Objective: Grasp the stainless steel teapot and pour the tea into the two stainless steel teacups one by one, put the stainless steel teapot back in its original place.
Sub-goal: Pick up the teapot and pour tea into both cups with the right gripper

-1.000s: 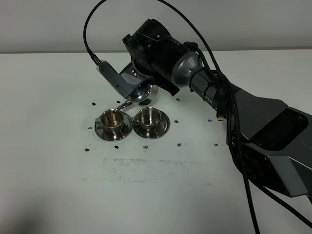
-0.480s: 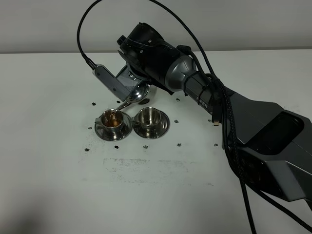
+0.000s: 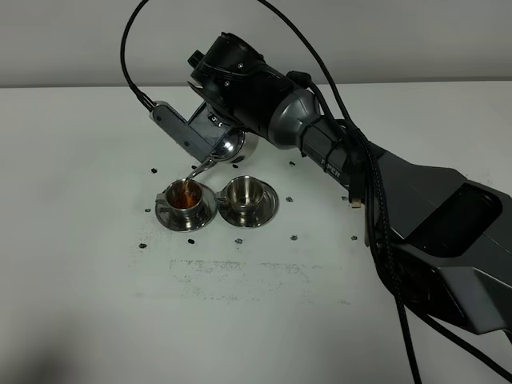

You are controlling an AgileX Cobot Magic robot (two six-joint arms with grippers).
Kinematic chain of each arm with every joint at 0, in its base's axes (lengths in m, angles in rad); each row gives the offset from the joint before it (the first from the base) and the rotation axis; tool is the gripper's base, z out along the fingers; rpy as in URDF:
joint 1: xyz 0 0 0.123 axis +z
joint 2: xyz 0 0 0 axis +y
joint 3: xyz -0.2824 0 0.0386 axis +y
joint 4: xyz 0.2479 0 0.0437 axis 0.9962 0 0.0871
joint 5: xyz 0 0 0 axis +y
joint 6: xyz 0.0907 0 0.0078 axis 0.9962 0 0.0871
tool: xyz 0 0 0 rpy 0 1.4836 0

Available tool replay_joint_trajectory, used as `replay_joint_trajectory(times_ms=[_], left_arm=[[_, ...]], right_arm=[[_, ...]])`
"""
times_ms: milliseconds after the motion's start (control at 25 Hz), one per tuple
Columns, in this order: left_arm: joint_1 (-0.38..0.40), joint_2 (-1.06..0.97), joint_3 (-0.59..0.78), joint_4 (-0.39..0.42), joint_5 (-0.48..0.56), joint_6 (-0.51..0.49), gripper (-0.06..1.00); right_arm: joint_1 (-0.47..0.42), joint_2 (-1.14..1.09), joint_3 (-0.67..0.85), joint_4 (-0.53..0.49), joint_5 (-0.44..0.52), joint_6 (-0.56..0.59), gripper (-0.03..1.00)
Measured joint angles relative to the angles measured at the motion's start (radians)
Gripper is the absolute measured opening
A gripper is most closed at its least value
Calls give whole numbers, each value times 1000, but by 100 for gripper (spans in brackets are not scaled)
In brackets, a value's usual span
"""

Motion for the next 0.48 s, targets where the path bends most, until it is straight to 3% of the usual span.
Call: replay_joint_trajectory(times_ms=[480], left_arm=[[0, 0, 0, 0, 0, 0, 29]], right_arm=[[5, 0, 0, -47, -3, -1, 21]])
